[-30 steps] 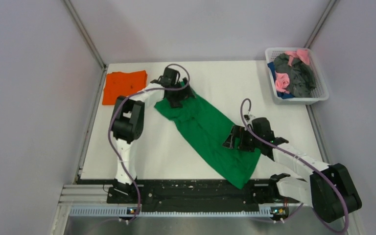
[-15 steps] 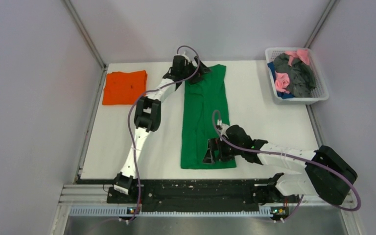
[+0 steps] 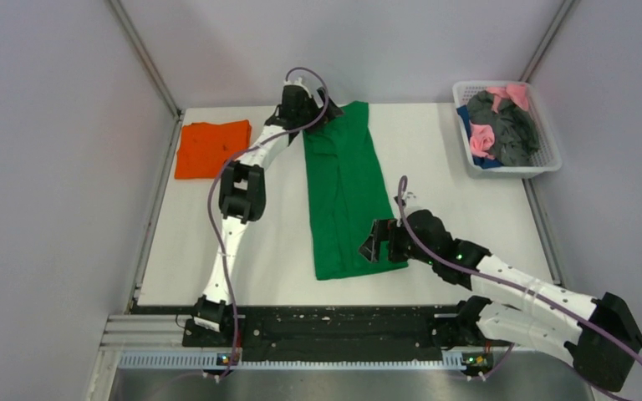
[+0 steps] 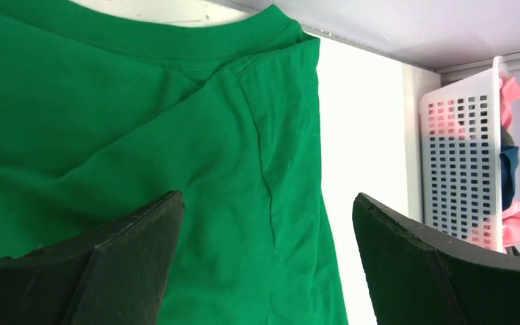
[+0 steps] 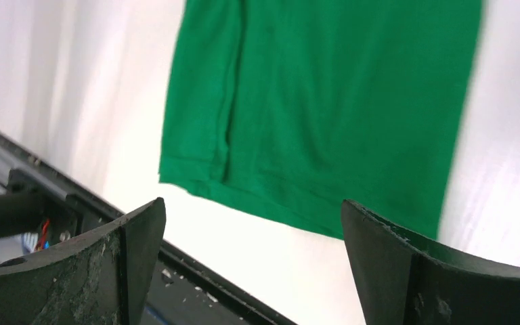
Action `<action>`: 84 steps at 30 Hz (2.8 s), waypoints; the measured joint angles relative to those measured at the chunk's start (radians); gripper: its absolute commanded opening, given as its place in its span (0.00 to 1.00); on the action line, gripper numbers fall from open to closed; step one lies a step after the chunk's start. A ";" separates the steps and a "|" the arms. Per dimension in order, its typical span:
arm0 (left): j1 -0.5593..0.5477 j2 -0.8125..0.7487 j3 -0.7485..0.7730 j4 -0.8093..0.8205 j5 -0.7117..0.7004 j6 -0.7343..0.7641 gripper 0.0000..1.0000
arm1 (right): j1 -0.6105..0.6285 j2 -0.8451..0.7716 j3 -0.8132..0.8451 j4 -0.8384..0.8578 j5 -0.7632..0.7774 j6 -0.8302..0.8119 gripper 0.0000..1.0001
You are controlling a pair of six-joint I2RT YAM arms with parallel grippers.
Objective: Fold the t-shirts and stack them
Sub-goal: Rotate the tshirt 90 degrees, then grab the bottom of the folded rectangular tshirt with both arms, then fold the folded rectangular tshirt in 1/3 of the way
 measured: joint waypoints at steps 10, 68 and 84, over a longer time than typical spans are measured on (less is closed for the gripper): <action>-0.087 -0.975 -0.893 -0.020 -0.160 0.139 0.99 | -0.172 -0.034 0.001 -0.155 0.061 0.032 0.93; -0.822 -1.531 -1.910 -0.073 -0.273 -0.412 0.00 | -0.203 -0.337 -0.243 -0.308 -0.266 0.094 0.01; -0.483 -1.461 -1.708 -0.020 -0.247 -0.206 0.00 | -0.222 0.022 0.055 -0.199 -0.183 0.079 0.00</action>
